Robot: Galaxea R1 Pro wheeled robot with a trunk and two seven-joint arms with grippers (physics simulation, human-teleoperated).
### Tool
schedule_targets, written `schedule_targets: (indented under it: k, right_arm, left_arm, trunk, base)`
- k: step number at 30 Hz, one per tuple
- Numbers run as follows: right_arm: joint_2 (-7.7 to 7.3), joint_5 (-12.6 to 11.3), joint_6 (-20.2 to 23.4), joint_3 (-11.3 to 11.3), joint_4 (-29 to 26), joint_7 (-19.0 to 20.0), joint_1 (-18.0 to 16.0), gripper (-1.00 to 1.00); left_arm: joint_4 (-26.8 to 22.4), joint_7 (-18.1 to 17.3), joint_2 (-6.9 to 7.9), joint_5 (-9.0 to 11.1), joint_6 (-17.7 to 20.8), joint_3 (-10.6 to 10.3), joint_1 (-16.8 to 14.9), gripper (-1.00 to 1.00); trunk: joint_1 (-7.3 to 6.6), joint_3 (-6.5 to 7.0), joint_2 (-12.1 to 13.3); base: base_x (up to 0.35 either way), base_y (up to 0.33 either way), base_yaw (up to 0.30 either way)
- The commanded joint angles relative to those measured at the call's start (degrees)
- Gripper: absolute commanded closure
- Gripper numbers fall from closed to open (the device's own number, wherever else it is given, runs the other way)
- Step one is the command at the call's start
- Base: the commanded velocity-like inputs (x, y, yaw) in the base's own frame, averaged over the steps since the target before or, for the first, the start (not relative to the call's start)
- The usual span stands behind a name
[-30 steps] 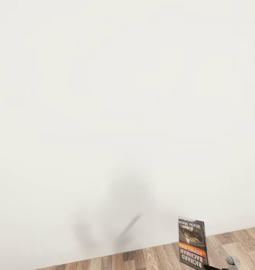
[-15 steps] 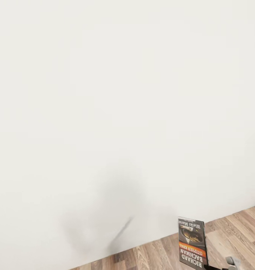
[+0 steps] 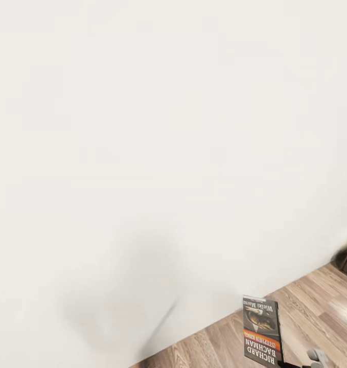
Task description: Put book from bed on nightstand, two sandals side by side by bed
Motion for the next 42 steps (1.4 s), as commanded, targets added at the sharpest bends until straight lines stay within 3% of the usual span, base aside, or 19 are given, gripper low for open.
schedule_targets:
  k: [1, 28, 42]
  right_arm:
    - [-0.02, -0.58, 0.47, 0.22, 0.05, 0.15, -0.06, 1.0]
    - [-0.02, -0.58, 0.47, 0.22, 0.05, 0.15, -0.06, 1.0]
    - [-0.02, -0.58, 0.47, 0.22, 0.05, 0.15, -0.06, 1.0]
  left_arm:
    - [0.03, -0.16, 0.02, -0.55, -0.2, 0.49, -0.03, -1.0]
    - [0.03, -0.16, 0.02, -0.49, -0.2, 0.49, -0.03, -1.0]
    - [0.03, -0.16, 0.02, -0.47, -0.2, 0.49, -0.03, -1.0]
  trunk:
    - [0.01, -0.09, -0.07]
    - [0.01, -0.09, -0.07]
    - [0.01, -0.09, -0.07]
  base:
    - [0.006, 0.0, -0.255]
    - [0.002, 0.0, -0.25]
    - [0.146, 0.0, -0.243]
